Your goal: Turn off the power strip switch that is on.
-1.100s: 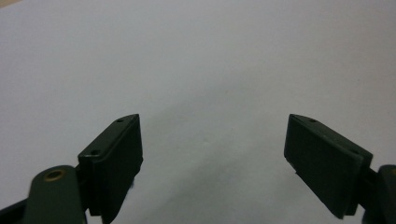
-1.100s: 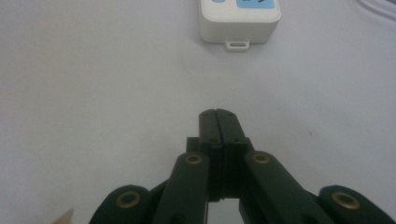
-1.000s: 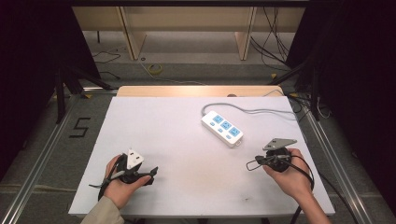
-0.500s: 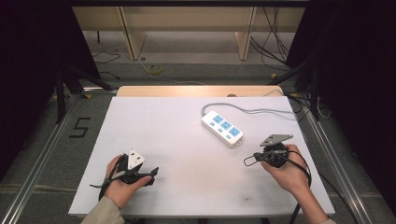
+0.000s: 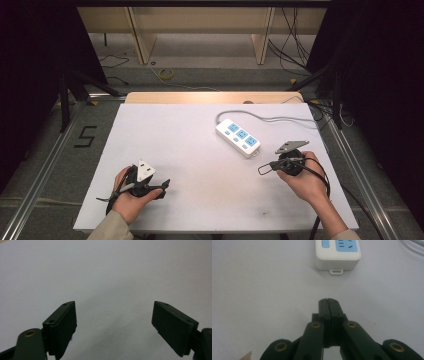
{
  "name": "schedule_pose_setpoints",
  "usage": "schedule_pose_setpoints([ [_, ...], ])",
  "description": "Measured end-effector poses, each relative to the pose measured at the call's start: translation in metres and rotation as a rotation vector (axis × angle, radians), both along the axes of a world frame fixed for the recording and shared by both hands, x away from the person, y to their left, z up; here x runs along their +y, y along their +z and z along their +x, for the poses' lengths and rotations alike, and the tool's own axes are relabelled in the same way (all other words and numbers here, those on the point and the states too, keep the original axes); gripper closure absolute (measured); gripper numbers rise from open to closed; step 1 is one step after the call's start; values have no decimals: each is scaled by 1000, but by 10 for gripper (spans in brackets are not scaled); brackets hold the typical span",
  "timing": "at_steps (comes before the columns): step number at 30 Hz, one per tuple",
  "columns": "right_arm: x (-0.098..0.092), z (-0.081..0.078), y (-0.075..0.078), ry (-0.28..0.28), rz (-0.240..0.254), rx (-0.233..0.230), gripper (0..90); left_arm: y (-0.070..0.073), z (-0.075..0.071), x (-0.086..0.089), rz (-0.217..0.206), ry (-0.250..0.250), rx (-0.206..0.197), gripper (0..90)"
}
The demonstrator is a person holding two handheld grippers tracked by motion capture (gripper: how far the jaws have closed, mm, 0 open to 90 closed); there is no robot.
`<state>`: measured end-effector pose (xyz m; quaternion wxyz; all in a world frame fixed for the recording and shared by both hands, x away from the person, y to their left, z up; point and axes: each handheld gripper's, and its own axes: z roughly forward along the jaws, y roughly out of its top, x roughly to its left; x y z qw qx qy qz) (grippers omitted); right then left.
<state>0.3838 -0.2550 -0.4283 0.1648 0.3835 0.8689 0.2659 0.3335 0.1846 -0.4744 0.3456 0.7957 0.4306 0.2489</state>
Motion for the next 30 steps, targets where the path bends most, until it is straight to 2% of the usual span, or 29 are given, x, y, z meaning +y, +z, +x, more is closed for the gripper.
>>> schedule_pose_setpoints([
  [17, 4, 12, 1, -3, -11, 9, 900, 0, 0, 0, 7, -4, 2, 200],
  [30, 10, 24, 7, 2, -26, 13, 900, 0, 0, 0, 6, -4, 2, 200],
])
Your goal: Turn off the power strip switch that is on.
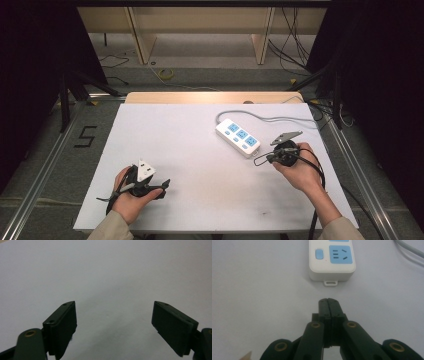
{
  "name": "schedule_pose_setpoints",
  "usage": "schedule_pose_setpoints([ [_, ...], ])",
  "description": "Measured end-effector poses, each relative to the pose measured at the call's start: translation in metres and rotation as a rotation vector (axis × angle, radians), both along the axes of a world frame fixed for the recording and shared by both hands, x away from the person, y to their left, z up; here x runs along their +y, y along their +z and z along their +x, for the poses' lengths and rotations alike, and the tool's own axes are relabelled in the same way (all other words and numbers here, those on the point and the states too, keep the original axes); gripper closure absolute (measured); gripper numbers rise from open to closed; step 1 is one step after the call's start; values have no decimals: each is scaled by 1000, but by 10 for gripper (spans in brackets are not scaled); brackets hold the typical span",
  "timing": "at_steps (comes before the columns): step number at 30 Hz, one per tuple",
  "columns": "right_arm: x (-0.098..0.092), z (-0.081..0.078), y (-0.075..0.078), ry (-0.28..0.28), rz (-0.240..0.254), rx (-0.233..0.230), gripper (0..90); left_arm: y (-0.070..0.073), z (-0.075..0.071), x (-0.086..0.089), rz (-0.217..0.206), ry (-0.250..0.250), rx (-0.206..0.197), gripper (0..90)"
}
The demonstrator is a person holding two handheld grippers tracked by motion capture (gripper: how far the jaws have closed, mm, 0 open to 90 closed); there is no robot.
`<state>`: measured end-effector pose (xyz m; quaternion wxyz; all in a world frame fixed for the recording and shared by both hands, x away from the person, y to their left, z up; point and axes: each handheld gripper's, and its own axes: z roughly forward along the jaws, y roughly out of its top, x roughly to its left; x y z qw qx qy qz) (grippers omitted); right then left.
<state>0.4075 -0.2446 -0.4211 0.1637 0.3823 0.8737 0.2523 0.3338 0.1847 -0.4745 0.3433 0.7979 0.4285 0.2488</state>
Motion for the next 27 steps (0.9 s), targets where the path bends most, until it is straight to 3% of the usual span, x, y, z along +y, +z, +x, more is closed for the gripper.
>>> schedule_pose_setpoints([
  [27, 9, 20, 6, 4, -18, 19, 900, 0, 0, 0, 1, 0, -2, 201],
])
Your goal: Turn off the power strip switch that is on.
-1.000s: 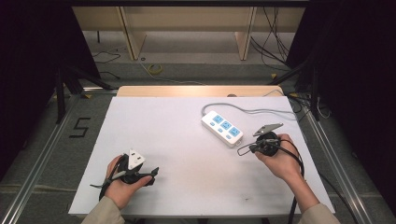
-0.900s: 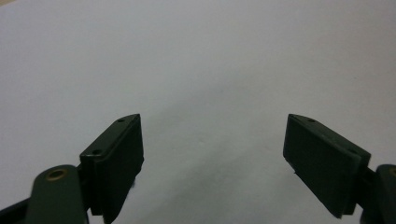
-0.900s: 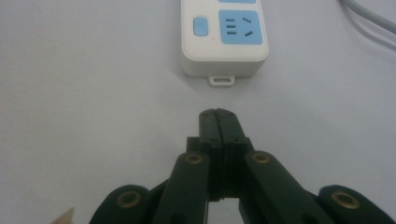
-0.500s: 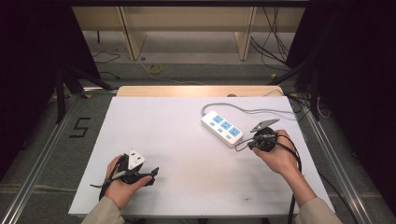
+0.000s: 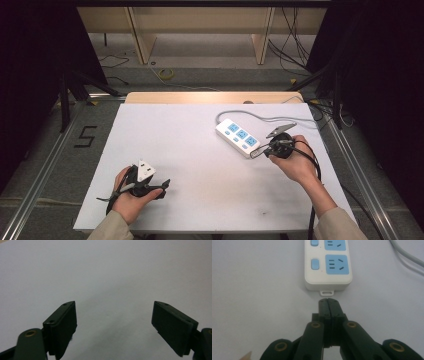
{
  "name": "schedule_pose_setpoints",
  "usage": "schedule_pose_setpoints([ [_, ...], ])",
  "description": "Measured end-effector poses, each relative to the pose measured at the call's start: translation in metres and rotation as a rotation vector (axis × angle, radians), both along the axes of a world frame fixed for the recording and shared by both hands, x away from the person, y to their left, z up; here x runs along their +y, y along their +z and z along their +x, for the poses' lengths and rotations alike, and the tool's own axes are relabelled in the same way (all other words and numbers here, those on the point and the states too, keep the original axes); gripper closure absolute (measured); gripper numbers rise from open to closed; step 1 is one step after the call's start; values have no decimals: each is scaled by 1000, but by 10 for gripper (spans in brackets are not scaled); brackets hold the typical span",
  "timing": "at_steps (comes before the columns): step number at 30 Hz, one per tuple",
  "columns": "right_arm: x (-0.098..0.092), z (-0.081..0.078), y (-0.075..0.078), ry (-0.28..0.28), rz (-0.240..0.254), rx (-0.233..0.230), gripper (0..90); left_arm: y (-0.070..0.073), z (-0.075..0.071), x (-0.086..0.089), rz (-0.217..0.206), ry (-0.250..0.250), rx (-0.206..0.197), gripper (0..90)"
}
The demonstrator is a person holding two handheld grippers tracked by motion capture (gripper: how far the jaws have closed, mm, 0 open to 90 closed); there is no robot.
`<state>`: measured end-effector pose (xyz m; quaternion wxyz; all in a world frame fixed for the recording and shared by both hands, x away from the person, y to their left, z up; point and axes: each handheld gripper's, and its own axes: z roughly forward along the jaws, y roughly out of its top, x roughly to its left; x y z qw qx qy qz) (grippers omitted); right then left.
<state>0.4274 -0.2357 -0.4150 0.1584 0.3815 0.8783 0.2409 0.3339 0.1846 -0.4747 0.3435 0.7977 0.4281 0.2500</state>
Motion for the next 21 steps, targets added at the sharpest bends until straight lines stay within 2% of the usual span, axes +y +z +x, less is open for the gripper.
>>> schedule_pose_setpoints([
  [9, 3, 6, 0, -2, -9, 20, 900, 0, 0, 0, 0, 0, 2, 202],
  [21, 6, 12, 5, 4, -19, 21, 900, -1, 0, 0, -2, 1, 3, 203],
])
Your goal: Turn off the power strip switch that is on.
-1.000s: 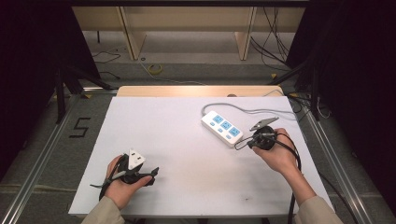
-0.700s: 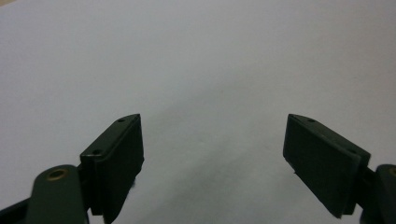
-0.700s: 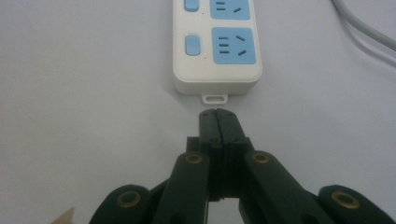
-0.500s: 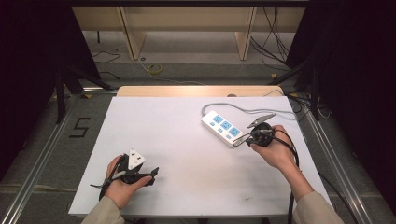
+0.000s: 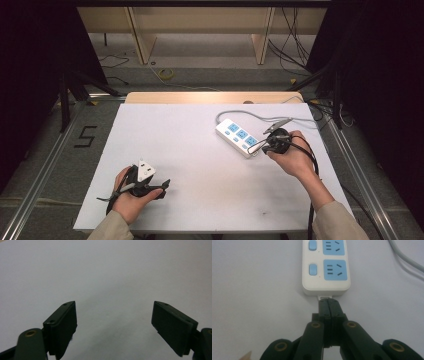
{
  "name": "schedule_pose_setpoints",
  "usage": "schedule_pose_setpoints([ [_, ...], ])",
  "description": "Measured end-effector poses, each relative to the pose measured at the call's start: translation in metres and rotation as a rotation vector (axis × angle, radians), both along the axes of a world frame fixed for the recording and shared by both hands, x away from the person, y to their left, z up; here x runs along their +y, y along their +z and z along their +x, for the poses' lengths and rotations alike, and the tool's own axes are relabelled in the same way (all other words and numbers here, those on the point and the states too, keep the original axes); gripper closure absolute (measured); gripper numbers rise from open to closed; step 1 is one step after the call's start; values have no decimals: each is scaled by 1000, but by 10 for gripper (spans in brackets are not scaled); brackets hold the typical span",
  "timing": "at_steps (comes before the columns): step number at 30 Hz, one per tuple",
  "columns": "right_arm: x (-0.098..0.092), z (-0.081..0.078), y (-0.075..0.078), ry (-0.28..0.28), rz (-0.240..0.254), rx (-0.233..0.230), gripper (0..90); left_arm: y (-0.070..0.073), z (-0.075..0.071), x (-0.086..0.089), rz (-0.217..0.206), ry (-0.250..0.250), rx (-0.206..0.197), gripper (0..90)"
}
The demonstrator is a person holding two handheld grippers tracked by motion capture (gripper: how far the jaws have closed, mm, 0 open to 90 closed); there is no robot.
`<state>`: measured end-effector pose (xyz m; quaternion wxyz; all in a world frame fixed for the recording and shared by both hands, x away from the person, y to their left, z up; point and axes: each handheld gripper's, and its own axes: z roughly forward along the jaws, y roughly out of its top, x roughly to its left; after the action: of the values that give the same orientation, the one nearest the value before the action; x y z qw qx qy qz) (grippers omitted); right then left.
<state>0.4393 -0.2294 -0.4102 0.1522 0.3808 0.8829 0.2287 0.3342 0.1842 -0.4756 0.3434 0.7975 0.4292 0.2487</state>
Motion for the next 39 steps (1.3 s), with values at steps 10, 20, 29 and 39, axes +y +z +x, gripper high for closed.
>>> schedule_pose_setpoints([
  [10, 4, 5, 4, 5, -4, 1, 900, 0, 0, 0, -1, -2, 1, 203],
  [20, 7, 10, 7, 6, -10, 2, 900, 0, 0, 0, -1, -2, 2, 203],
  [29, 8, 14, 9, 4, -17, 3, 900, 0, 0, -1, 0, -2, 1, 203],
  [39, 11, 19, 11, 10, -25, 4, 900, 0, 0, -1, -1, -2, 0, 203],
])
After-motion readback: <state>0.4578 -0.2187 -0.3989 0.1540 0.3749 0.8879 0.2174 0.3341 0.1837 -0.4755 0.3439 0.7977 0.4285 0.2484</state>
